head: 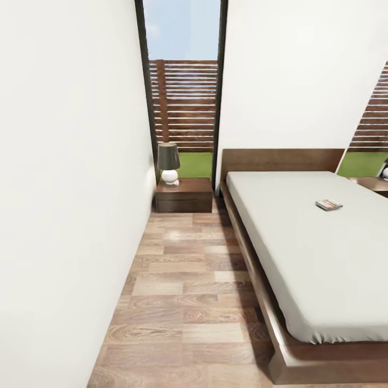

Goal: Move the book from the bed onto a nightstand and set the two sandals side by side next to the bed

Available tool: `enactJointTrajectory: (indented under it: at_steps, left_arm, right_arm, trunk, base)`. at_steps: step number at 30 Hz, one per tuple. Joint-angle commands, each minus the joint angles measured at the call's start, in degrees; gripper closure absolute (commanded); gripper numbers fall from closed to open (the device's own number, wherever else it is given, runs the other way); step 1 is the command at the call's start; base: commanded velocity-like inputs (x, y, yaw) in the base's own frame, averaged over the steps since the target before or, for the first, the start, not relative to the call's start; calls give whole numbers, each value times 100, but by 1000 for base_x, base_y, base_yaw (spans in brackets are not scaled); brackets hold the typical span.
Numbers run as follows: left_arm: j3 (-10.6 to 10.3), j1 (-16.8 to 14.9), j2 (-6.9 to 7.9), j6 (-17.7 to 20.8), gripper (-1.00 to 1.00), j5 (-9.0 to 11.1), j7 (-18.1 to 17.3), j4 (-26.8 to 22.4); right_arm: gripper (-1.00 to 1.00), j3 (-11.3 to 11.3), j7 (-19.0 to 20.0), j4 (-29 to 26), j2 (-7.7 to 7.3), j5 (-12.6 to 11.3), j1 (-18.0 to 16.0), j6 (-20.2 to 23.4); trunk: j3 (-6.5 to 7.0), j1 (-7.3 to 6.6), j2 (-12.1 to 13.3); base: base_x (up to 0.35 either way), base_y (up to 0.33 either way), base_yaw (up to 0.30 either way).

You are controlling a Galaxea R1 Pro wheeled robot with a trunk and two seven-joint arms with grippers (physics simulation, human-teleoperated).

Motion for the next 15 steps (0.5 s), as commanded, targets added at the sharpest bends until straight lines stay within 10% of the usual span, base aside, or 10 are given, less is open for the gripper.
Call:
enactJointTrajectory:
  at_steps: [1, 15]
  left_arm:
    - [-49, -4, 1, -20, -100, 50, 24, 4]
    - [-49, -4, 3, -20, -100, 50, 24, 4]
  right_arm:
    - [-100, 47, -18, 7, 1, -5, -6, 26]
    - [-100, 44, -17, 6, -6, -5, -6, 26]
  trunk:
    - [-5, 1, -2]
    - [-5, 1, -2]
  base:
    - [159, 15, 0]
    - [163, 6, 0]
